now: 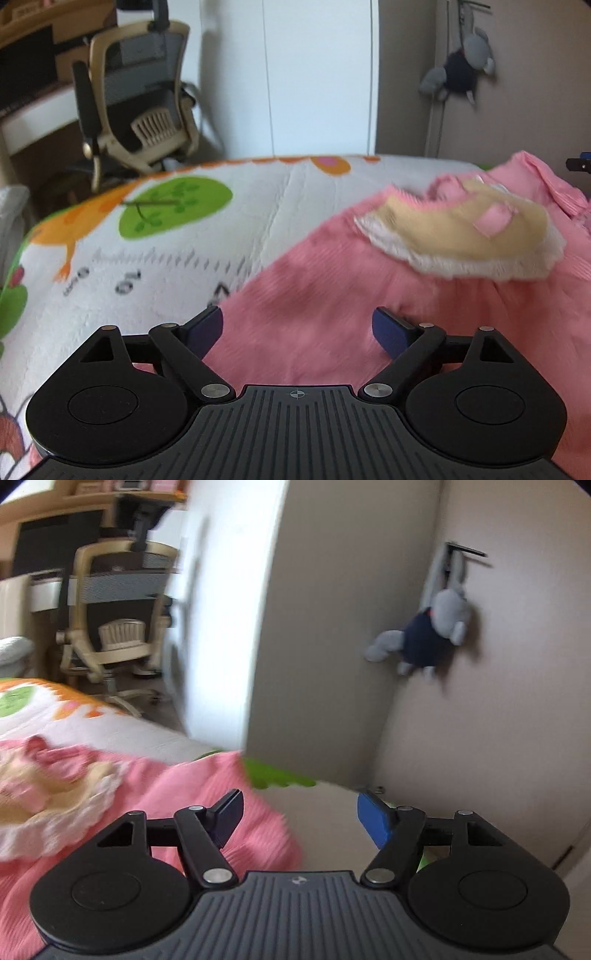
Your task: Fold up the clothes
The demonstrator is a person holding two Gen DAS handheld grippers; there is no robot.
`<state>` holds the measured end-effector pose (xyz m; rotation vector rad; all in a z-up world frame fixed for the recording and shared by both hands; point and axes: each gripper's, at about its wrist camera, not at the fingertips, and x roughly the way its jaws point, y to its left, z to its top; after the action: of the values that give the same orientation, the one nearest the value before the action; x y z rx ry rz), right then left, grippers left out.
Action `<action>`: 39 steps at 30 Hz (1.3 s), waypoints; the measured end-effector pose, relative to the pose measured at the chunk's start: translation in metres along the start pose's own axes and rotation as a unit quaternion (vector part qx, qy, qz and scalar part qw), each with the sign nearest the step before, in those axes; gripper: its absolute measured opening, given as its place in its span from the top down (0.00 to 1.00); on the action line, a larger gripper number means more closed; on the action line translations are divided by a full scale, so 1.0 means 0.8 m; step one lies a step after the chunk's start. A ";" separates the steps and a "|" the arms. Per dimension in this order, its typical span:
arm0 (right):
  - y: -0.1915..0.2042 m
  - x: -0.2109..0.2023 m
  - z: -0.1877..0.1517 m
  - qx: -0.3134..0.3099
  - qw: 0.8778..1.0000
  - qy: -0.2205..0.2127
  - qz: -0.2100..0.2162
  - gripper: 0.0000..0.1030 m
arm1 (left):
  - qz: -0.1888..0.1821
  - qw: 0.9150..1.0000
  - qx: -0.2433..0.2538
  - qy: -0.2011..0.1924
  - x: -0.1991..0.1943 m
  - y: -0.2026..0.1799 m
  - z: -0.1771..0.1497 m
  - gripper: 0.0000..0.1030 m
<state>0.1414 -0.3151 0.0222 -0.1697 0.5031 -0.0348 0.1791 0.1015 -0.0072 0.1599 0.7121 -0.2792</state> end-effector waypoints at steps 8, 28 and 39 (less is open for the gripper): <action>0.086 -0.031 0.002 -0.047 0.990 -0.036 0.131 0.33 | 0.061 0.993 0.100 0.011 -0.029 -0.002 -0.041 0.08; 0.155 -0.031 -0.024 -0.041 0.968 0.022 0.247 0.31 | 0.075 0.974 0.213 0.003 -0.060 -0.029 -0.071 0.07; 0.166 -0.040 -0.037 -0.041 0.962 0.040 0.268 0.31 | 0.244 0.951 0.189 0.005 0.001 0.025 -0.046 0.87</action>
<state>0.0979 -0.1866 -0.0108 -0.1090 0.6189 0.5116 0.1631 0.1293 -0.0346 0.6924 0.6015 0.0643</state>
